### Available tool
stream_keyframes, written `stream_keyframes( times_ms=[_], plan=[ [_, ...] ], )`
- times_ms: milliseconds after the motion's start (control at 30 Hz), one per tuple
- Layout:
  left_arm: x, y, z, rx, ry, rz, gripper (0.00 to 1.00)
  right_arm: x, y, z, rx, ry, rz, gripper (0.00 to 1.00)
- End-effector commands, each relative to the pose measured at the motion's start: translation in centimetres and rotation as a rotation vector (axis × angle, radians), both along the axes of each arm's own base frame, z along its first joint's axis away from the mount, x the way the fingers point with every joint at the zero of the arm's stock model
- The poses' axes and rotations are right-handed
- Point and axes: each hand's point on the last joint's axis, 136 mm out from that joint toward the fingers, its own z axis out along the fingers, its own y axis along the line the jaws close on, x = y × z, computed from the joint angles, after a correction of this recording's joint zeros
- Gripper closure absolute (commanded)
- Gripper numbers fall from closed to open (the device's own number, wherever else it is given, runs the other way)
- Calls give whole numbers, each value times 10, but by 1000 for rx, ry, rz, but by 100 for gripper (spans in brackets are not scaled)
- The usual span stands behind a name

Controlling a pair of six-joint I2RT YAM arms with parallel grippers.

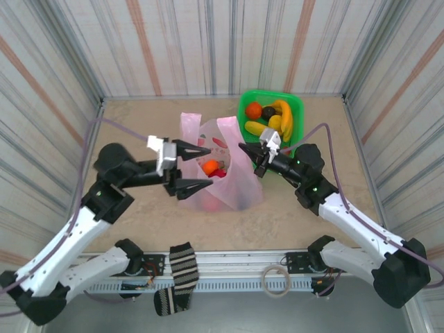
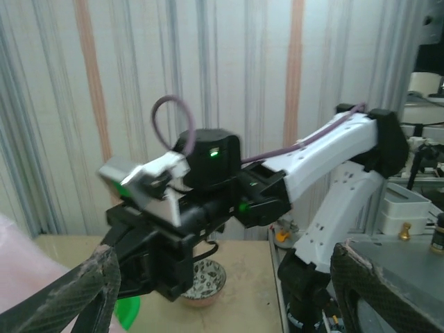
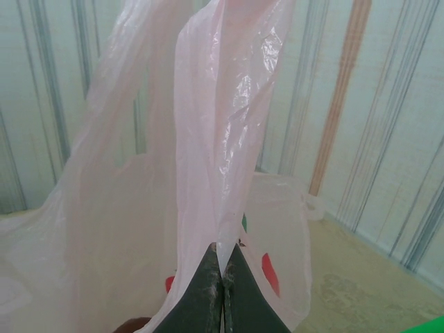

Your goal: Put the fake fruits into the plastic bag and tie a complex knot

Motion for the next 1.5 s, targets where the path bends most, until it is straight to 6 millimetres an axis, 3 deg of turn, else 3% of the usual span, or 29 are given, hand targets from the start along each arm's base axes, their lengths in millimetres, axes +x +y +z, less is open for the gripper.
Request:
stream_keyframes(
  times_ms=[0, 233, 633, 767, 867, 933, 1067, 1133, 1200, 1267, 1367, 1467],
  plan=[
    [40, -11, 4, 8, -10, 101, 18, -18, -4, 15, 59, -63, 68, 100],
    [81, -23, 12, 12, 39, 121, 14, -30, -13, 9, 81, -78, 96, 100],
    [86, -44, 7, 33, 52, 26, 16, -40, -10, 15, 90, -85, 176, 100],
    [79, -51, 4, 52, 38, -25, 30, -37, -6, 17, 91, -72, 192, 100],
    [78, -51, 2, 62, 32, -27, 58, -34, -4, 17, 81, -51, 198, 100],
    [76, -50, 3, 63, 20, -25, 79, -31, -6, 16, 63, -20, 200, 94],
    [74, -47, 6, 73, 4, -26, 100, -32, -12, 20, 42, 31, 240, 71],
    [70, -46, 8, 77, -2, -44, 100, -35, -12, 28, 26, 32, 272, 59],
    [67, -45, 10, 78, -8, -60, 100, -37, -10, 36, 4, 26, 299, 40],
    [63, -45, 13, 77, -18, -82, 100, -40, -7, 50, -3, -1, 335, 29],
    [59, -44, 13, 78, -23, -103, 100, -31, 5, 57, -12, 7, 394, 23],
    [59, -44, 12, 81, -25, -110, 100, -27, 17, 64, -17, -3, 446, 28]
  ],
)
